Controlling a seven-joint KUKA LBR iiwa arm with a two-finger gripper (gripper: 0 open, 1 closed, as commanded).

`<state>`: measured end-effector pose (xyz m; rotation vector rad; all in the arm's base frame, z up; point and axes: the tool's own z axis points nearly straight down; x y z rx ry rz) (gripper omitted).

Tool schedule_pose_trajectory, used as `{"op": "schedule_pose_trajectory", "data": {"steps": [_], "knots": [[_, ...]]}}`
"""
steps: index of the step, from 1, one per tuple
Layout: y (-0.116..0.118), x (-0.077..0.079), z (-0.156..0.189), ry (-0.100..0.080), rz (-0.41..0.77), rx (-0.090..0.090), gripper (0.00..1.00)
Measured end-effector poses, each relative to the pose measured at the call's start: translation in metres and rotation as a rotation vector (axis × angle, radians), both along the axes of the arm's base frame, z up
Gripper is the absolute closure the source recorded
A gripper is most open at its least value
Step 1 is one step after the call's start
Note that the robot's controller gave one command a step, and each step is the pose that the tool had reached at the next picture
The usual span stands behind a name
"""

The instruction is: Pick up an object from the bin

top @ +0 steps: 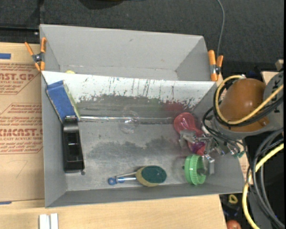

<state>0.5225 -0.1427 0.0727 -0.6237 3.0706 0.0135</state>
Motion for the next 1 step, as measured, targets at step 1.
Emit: {"op": "schedule_pose_trajectory", "data": {"steps": [1], "knots": [[0.0202, 0.0480, -0.0048, 0.020, -0.368, 0.020, 0.00]]}}
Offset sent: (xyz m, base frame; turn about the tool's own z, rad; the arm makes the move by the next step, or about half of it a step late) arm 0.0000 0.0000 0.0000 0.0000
